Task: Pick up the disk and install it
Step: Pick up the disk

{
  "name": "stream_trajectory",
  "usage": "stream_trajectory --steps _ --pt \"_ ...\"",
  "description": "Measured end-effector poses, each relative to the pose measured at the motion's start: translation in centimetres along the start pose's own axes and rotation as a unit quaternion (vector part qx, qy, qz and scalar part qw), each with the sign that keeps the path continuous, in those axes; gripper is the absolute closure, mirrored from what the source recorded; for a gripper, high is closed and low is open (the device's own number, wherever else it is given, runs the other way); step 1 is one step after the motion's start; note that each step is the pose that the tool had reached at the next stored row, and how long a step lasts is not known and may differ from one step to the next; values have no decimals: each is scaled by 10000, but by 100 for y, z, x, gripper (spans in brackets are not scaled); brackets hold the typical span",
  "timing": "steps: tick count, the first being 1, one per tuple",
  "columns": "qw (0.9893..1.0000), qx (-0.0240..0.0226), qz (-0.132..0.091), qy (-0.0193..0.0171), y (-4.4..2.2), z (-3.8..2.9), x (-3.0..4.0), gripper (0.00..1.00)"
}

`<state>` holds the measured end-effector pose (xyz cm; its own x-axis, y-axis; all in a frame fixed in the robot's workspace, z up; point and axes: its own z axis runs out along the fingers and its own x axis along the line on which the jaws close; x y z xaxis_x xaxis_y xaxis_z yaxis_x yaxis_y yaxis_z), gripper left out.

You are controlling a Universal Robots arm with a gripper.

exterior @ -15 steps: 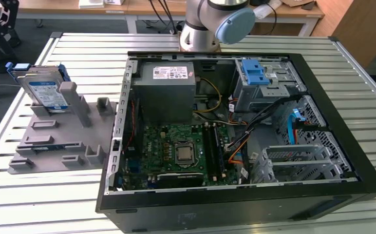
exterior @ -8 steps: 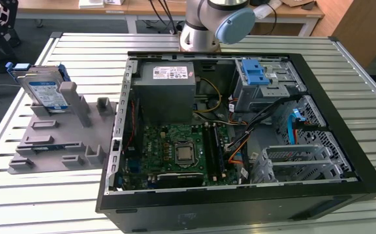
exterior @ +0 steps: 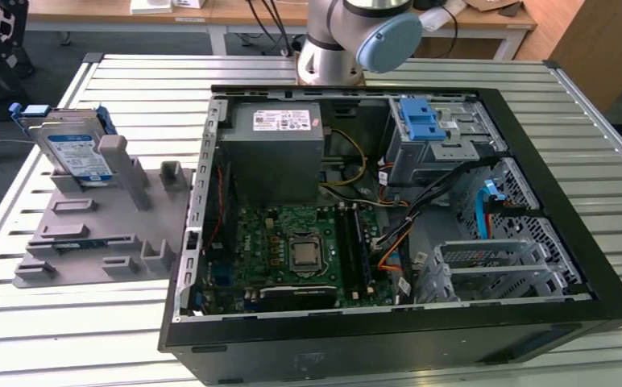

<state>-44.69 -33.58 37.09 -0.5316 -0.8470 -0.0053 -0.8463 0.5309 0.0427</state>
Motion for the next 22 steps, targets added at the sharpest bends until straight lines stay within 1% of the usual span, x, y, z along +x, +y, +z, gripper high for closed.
stream_trajectory --steps 6,13,19,22 --pt "9997 -1 -233 10 0 0 0 89" --pt "9987 -3 -515 22 0 0 0 89" --pt "9970 -4 -774 33 0 1 0 89" --pt "9955 -5 -947 41 0 1 0 89"
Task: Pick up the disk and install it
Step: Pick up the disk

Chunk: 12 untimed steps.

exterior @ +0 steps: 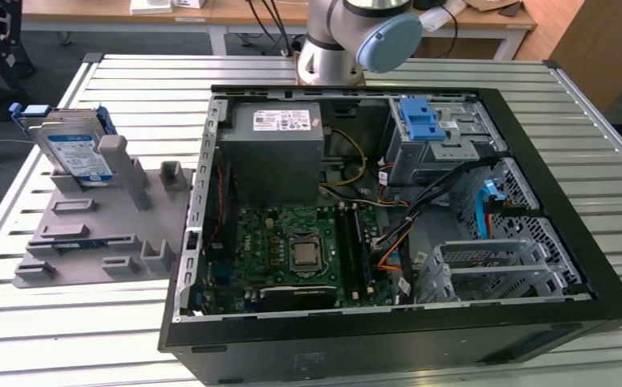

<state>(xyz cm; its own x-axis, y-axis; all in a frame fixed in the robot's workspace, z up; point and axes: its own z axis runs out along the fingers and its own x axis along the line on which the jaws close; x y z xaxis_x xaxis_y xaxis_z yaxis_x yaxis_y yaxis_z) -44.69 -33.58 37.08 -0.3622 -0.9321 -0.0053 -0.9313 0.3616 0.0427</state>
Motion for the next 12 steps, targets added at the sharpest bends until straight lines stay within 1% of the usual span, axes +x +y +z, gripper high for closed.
stream_trajectory --steps 5,8,12 --pt "9995 -2 -304 13 0 0 0 89" --pt "9990 -2 -453 19 0 0 0 89" --pt "9982 -3 -600 26 0 0 0 89"
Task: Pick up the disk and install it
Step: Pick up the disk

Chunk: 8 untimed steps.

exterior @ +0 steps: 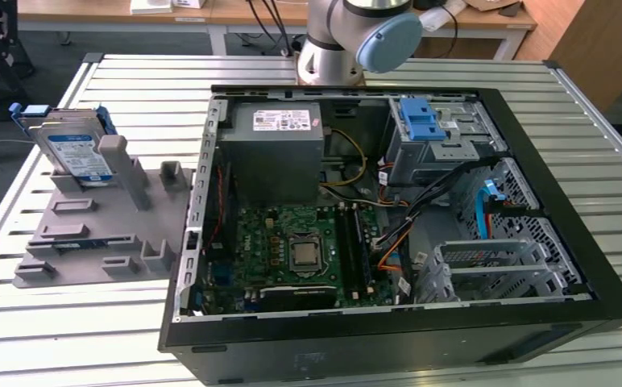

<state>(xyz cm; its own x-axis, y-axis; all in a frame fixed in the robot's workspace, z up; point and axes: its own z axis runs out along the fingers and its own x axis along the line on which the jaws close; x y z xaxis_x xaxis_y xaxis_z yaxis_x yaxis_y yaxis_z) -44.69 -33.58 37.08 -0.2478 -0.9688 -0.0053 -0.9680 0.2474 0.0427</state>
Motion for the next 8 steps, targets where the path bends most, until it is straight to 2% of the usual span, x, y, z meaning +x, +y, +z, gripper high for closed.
stream_trajectory --steps 8 --pt "9996 -2 -273 12 0 0 0 89"
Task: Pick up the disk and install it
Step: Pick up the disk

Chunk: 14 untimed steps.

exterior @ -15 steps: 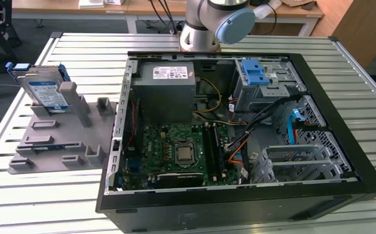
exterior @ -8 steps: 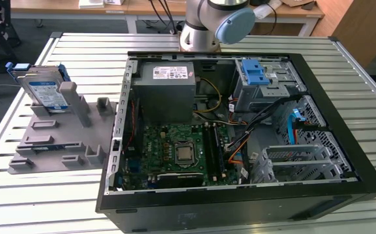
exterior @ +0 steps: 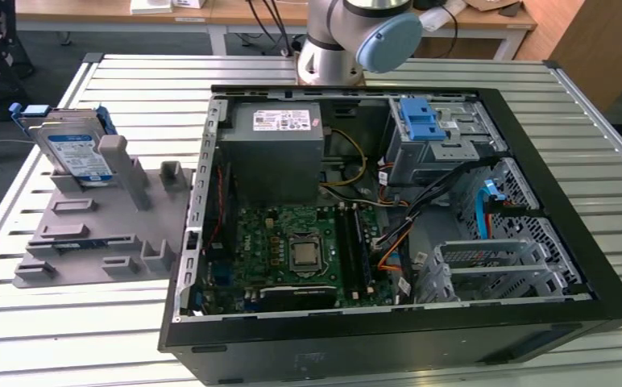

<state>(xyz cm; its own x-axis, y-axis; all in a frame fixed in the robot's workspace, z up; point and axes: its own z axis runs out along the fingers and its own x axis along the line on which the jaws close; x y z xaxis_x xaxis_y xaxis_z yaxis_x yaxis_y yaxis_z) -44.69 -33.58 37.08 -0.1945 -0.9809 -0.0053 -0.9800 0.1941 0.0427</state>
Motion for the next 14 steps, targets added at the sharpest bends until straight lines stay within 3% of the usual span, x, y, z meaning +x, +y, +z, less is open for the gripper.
stream_trajectory --steps 8,11,14 --pt "9994 -2 -335 14 0 0 0 89" --pt "9984 -3 -561 24 0 0 0 89" --pt "9965 -4 -833 36 0 1 0 89"
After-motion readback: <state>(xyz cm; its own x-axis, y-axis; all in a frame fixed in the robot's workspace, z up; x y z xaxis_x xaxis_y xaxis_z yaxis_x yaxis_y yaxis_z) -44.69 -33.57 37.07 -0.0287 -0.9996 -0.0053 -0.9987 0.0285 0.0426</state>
